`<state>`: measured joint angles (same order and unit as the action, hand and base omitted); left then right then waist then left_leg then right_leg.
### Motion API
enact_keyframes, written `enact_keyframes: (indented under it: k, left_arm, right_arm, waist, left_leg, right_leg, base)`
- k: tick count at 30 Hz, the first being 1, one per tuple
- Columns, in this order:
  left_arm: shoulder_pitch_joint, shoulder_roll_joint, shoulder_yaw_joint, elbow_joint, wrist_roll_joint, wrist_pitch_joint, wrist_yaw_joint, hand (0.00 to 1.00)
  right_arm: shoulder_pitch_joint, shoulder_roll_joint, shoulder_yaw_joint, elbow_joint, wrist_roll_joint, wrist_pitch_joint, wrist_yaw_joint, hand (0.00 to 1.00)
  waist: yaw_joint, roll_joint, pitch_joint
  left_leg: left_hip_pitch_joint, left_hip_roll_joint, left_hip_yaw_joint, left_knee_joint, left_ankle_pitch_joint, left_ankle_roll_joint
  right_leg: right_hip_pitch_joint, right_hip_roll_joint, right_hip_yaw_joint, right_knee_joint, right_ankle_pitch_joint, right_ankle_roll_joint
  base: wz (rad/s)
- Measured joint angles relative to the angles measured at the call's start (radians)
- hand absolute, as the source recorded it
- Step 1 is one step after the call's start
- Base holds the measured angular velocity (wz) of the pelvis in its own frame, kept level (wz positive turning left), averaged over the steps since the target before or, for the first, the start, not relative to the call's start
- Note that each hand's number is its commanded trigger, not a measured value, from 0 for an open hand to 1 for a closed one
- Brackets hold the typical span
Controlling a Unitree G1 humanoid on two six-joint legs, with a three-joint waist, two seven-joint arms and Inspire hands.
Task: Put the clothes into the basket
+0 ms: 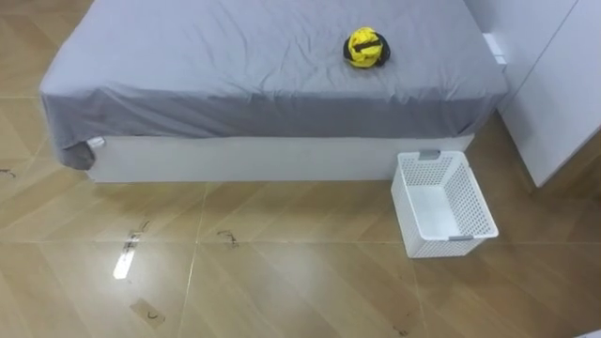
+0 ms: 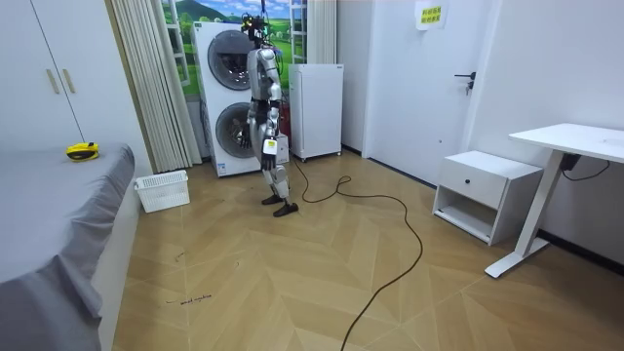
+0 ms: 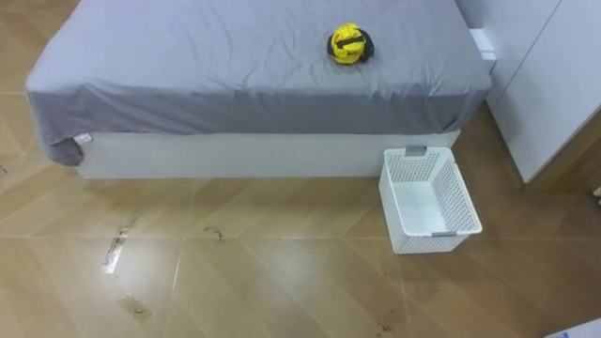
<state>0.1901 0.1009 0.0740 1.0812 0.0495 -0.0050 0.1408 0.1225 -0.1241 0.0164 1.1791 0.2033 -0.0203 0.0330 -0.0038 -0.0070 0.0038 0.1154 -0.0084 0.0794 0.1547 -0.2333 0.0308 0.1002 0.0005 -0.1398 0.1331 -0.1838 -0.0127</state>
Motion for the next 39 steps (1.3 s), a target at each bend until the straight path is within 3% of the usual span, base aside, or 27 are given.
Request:
enact_keyframes:
  k: [6, 9, 12, 14, 15, 17, 18, 19, 20, 21, 23, 24, 25, 26, 27, 28, 29, 30, 31, 32, 33, 34, 35, 36, 37, 38, 39]
  left_arm:
    - [-0.002, -0.001, 0.003, 0.0, -0.017, 0.002, 0.005, 0.0]
    - [-0.003, 0.002, 0.015, 0.0, -0.02, 0.002, 0.005, 0.0]
    - [-0.001, 0.014, 0.032, -0.001, -0.051, 0.002, 0.01, 0.0]
    - [0.0, 0.017, 0.05, -0.002, -0.064, 0.002, 0.024, 0.0]
    - [0.002, 0.019, 0.044, 0.0, -0.075, 0.002, 0.025, 0.0]
    - [0.004, 0.011, 0.02, 0.0, -0.135, 0.002, 0.026, 0.0]
    - [0.007, 0.009, 0.02, 0.0, -0.146, 0.002, 0.026, 0.0]
    - [0.012, 0.006, 0.02, 0.0, -0.161, 0.001, 0.029, 0.0]
    - [0.022, 0.007, 0.022, 0.0, -0.167, -0.001, 0.036, 0.0]
    - [0.03, 0.007, 0.022, 0.0, -0.167, -0.001, 0.041, 0.0]
    - [0.046, 0.004, 0.022, 0.0, -0.166, -0.004, 0.044, 0.0]
    - [0.045, 0.001, 0.022, -0.001, -0.166, -0.005, 0.043, 0.0]
    - [0.041, -0.003, 0.023, -0.001, -0.168, -0.01, 0.04, 0.0]
    - [0.042, -0.003, 0.022, -0.001, -0.177, -0.015, 0.04, 0.0]
    - [0.032, -0.006, 0.023, 0.0, -0.197, -0.022, 0.037, 0.0]
    - [0.028, -0.005, 0.023, 0.0, -0.2, -0.029, 0.036, 0.0]
    - [0.023, -0.002, 0.022, 0.001, -0.209, -0.039, 0.036, 0.0]
    - [0.021, 0.0, 0.021, 0.001, -0.215, -0.042, 0.036, 0.0]
    - [0.016, 0.002, 0.02, 0.001, -0.216, -0.05, 0.037, 0.0]
    - [0.009, 0.002, 0.019, 0.004, -0.216, -0.061, 0.04, 0.0]
    - [0.005, 0.003, 0.019, 0.005, -0.216, -0.064, 0.042, 0.0]
    - [0.002, 0.003, 0.016, -0.001, -0.207, -0.067, 0.047, 0.0]
    - [-0.007, 0.004, 0.007, -0.003, -0.184, -0.071, 0.049, 0.0]
    - [-0.014, 0.003, 0.008, -0.002, -0.177, -0.073, 0.05, 0.0]
    - [-0.028, 0.003, 0.006, -0.001, -0.155, -0.073, 0.053, 0.0]
    - [-0.024, 0.005, 0.0, 0.001, -0.141, -0.073, 0.052, 0.0]
    - [-0.025, 0.006, -0.003, -0.001, -0.138, -0.073, 0.052, 0.0]
  right_arm:
    - [0.005, 0.001, 0.001, -0.001, 0.015, 0.0, -0.007, 0.0]
    - [0.0, 0.001, 0.001, -0.007, -0.005, 0.002, -0.005, 0.0]
    - [0.005, 0.003, 0.009, -0.001, 0.0, 0.008, 0.004, 0.0]
    - [0.005, 0.001, 0.005, -0.001, 0.013, 0.009, 0.002, 0.0]
    - [0.006, 0.001, 0.004, -0.001, 0.019, 0.009, 0.001, 0.0]
    - [0.007, -0.006, 0.003, 0.001, 0.034, 0.014, -0.007, 0.0]
    - [0.005, -0.007, 0.003, 0.001, 0.033, 0.018, -0.008, 0.0]
    - [0.004, -0.009, 0.006, 0.001, 0.032, 0.02, -0.011, 0.0]
    - [0.004, -0.007, 0.011, 0.002, 0.031, 0.022, -0.018, 0.0]
    - [0.006, -0.005, 0.013, 0.003, 0.03, 0.022, -0.023, 0.0]
    - [0.014, -0.007, 0.013, 0.003, 0.017, 0.024, -0.034, 0.0]
    - [0.013, -0.008, 0.008, 0.003, 0.014, 0.024, -0.036, 0.0]
    - [0.013, -0.008, 0.0, 0.002, 0.006, 0.024, -0.044, 0.0]
    - [0.016, -0.007, 0.0, 0.002, 0.003, 0.022, -0.046, 0.0]
    - [0.011, -0.008, -0.009, -0.001, -0.001, 0.013, -0.046, 0.0]
    - [0.016, -0.006, -0.011, -0.002, -0.005, -0.001, -0.051, 0.0]
    - [0.013, -0.006, -0.01, -0.005, -0.004, -0.004, -0.057, 0.0]
    - [0.017, -0.005, -0.009, -0.006, -0.005, -0.004, -0.062, 0.0]
    - [0.019, -0.005, -0.008, -0.007, -0.004, -0.004, -0.074, 0.0]
    - [0.019, -0.007, -0.009, -0.018, -0.003, -0.005, -0.089, 0.0]
    - [0.019, -0.007, -0.009, -0.023, -0.002, -0.006, -0.097, 0.0]
    - [0.019, -0.007, -0.021, -0.025, 0.0, -0.011, -0.11, 0.0]
    - [0.019, -0.007, -0.033, -0.047, -0.001, -0.012, -0.12, 0.0]
    - [0.017, -0.007, -0.037, -0.068, 0.002, -0.014, -0.12, 0.0]
    - [0.004, -0.007, -0.038, -0.11, 0.006, -0.013, -0.121, 0.0]
    - [-0.002, -0.005, -0.037, -0.159, 0.014, -0.012, -0.123, 0.0]
    - [-0.003, -0.003, -0.037, -0.185, 0.017, -0.013, -0.126, 0.0]
  waist:
    - [0.007, 0.0, -0.0008]
    - [0.008, -0.003, -0.0005]
    - [0.01, -0.019, -0.0014]
    - [0.006, -0.02, 0.0074]
    - [0.006, -0.019, 0.0072]
    - [0.001, -0.027, 0.0049]
    - [0.005, -0.025, 0.0063]
    - [0.012, -0.024, 0.0056]
    - [0.021, -0.016, 0.0101]
    - [0.026, -0.018, 0.0091]
    - [0.019, -0.026, 0.0066]
    - [0.017, -0.026, 0.0062]
    - [0.015, -0.044, -0.0026]
    - [0.013, -0.054, -0.0025]
    - [0.008, -0.057, 0.0047]
    - [0.008, -0.054, 0.0048]
    - [0.01, -0.052, 0.004]
    - [0.009, -0.052, 0.0044]
    - [0.01, -0.061, 0.0051]
    - [0.015, -0.053, 0.0026]
    - [0.015, -0.052, 0.0023]
    - [0.016, -0.042, -0.0028]
    - [0.022, -0.019, -0.0109]
    - [0.03, -0.013, -0.0077]
    - [0.041, 0.004, 0.0015]
    - [0.042, 0.024, 0.0094]
    - [0.038, 0.035, 0.014]
  left_leg:
    - [-0.006, 0.012, 0.003, 0.013, -0.004, -0.004]
    - [-0.046, 0.021, 0.005, 0.107, -0.041, -0.015]
    - [-0.113, 0.034, 0.044, 0.284, -0.051, -0.025]
    - [-0.218, 0.063, 0.056, 0.498, -0.043, -0.026]
    - [-0.246, 0.062, 0.052, 0.526, -0.05, -0.026]
    - [-0.369, 0.027, 0.057, 0.428, -0.046, -0.02]
    - [-0.396, 0.02, 0.059, 0.375, -0.031, -0.03]
    - [-0.442, 0.009, 0.058, 0.249, 0.024, -0.042]
    - [-0.475, 0.012, 0.056, 0.156, 0.106, -0.04]
    - [-0.485, 0.015, 0.055, 0.117, 0.14, -0.041]
    - [-0.507, 0.006, 0.062, 0.075, 0.28, -0.014]
    - [-0.512, -0.002, 0.065, 0.087, 0.305, -0.001]
    - [-0.523, -0.021, 0.088, 0.132, 0.307, 0.036]
    - [-0.529, -0.029, 0.106, 0.164, 0.279, 0.041]
    - [-0.545, -0.035, 0.117, 0.236, 0.229, 0.043]
    - [-0.555, -0.034, 0.131, 0.313, 0.166, 0.047]
    - [-0.544, -0.033, 0.142, 0.366, 0.104, 0.05]
    - [-0.528, -0.038, 0.145, 0.376, 0.081, 0.052]
    - [-0.482, -0.042, 0.177, 0.375, 0.045, 0.061]
    - [-0.429, -0.047, 0.195, 0.353, 0.01, 0.066]
    - [-0.399, -0.056, 0.197, 0.336, -0.001, 0.07]
    - [-0.334, -0.066, 0.194, 0.29, -0.015, 0.075]
    - [-0.273, -0.068, 0.178, 0.236, -0.023, 0.078]
    - [-0.247, -0.066, 0.171, 0.21, -0.025, 0.077]
    - [-0.198, -0.055, 0.144, 0.173, -0.03, 0.07]
    - [-0.15, -0.042, 0.102, 0.145, -0.036, 0.064]
    - [-0.129, -0.034, 0.087, 0.133, -0.042, 0.06]
  right_leg:
    - [-0.021, 0.001, 0.0, 0.023, -0.013, -0.007]
    - [-0.043, 0.006, -0.003, 0.076, -0.048, -0.017]
    - [-0.041, 0.0, 0.001, 0.112, -0.082, -0.031]
    - [-0.011, 0.007, 0.014, 0.114, -0.098, -0.056]
    - [-0.005, 0.007, 0.018, 0.117, -0.108, -0.064]
    - [-0.003, -0.009, 0.038, 0.132, -0.138, -0.064]
    - [-0.001, -0.013, 0.042, 0.131, -0.143, -0.063]
    - [0.008, -0.017, 0.048, 0.131, -0.155, -0.061]
    - [0.022, -0.021, 0.052, 0.13, -0.172, -0.059]
    - [0.031, -0.023, 0.06, 0.13, -0.178, -0.051]
    - [0.065, -0.042, 0.076, 0.124, -0.224, -0.031]
    - [0.07, -0.05, 0.088, 0.123, -0.235, -0.024]
    - [0.078, -0.076, 0.111, 0.113, -0.248, -0.01]
    - [0.082, -0.091, 0.111, 0.105, -0.251, -0.005]
    - [0.101, -0.107, 0.109, 0.092, -0.239, 0.017]
    - [0.122, -0.128, 0.108, 0.101, -0.228, 0.037]
    - [0.123, -0.141, 0.108, 0.163, -0.226, 0.041]
    - [0.118, -0.151, 0.103, 0.215, -0.222, 0.048]
    - [0.077, -0.176, 0.089, 0.358, -0.196, 0.093]
    - [0.024, -0.192, 0.073, 0.516, -0.12, 0.108]
    - [0.005, -0.2, 0.066, 0.582, -0.064, 0.103]
    - [-0.03, -0.21, 0.054, 0.686, 0.088, 0.088]
    - [-0.09, -0.202, 0.052, 0.772, 0.124, 0.06]
    - [-0.136, -0.188, 0.051, 0.813, 0.065, 0.038]
    - [-0.236, -0.142, 0.041, 0.86, -0.043, 0.001]
    - [-0.32, -0.09, 0.009, 0.833, -0.106, -0.012]
    - [-0.358, -0.068, -0.007, 0.791, -0.124, -0.012]
  base:
    - [0.0]
    - [0.01]
    - [0.01]
    - [0.11]
    - [0.22]
    - [0.13]
    - [-0.14]
    - [-0.32]
    - [-0.42]
    - [-0.43]
    - [-0.22]
    - [-0.14]
    - [-0.17]
    - [-0.23]
    - [-0.2]
    - [-0.28]
    - [-0.21]
    - [-0.23]
    - [-0.19]
    - [-0.17]
    - [0.0]
    - [0.14]
    - [0.08]
    - [-0.09]
    - [-0.11]
    - [0.0]
    - [0.31]
